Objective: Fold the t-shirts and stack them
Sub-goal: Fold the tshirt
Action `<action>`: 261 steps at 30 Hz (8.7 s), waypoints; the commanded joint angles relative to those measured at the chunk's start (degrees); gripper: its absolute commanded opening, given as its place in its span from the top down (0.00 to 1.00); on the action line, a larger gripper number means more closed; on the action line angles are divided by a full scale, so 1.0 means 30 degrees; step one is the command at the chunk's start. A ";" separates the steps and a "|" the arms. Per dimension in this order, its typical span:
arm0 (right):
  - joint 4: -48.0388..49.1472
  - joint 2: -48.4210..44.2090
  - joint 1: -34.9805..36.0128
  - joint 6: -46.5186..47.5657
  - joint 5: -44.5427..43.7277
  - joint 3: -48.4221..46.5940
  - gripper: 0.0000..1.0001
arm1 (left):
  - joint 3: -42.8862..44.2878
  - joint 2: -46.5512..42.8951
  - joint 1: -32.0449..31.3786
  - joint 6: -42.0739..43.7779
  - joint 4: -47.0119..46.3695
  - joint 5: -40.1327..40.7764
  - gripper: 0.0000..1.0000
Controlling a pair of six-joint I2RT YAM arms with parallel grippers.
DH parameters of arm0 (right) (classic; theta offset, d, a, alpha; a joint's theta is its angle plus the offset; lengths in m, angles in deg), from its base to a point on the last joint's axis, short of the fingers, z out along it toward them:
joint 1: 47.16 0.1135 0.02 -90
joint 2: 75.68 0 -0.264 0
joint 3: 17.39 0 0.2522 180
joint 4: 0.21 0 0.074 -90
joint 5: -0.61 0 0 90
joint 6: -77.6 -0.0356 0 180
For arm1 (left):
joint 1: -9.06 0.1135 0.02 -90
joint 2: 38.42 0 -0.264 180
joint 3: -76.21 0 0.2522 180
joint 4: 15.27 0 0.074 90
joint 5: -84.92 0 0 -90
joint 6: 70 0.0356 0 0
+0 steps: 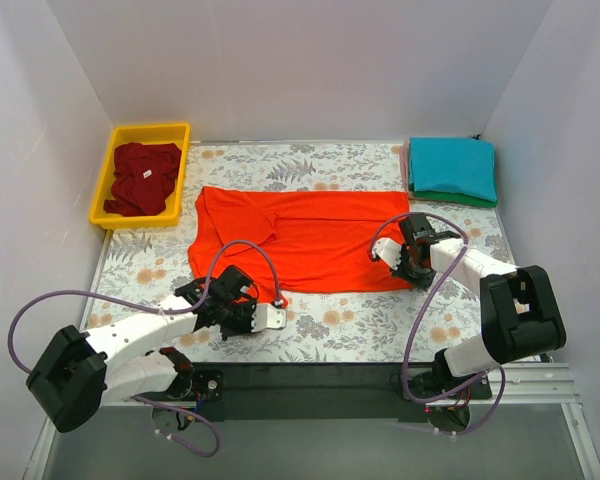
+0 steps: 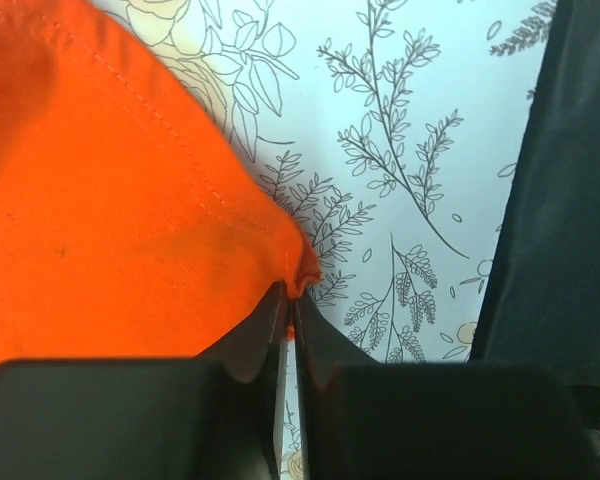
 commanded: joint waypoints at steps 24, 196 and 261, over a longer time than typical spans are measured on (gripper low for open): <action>-0.4170 -0.6343 -0.0216 0.1208 0.0167 0.0747 0.99 | 0.8287 -0.4334 0.0529 -0.4793 1.0109 -0.1170 1.00; 0.1598 1.2724 0.7250 -1.2648 1.2681 -1.9701 0.41 | 1.3747 1.0172 1.7139 -0.5992 0.4050 -0.7058 0.52; 0.2833 1.3205 0.8340 -1.3441 0.8987 -2.0701 0.46 | 1.5293 1.3745 1.7461 -0.4968 0.4601 -0.6410 0.72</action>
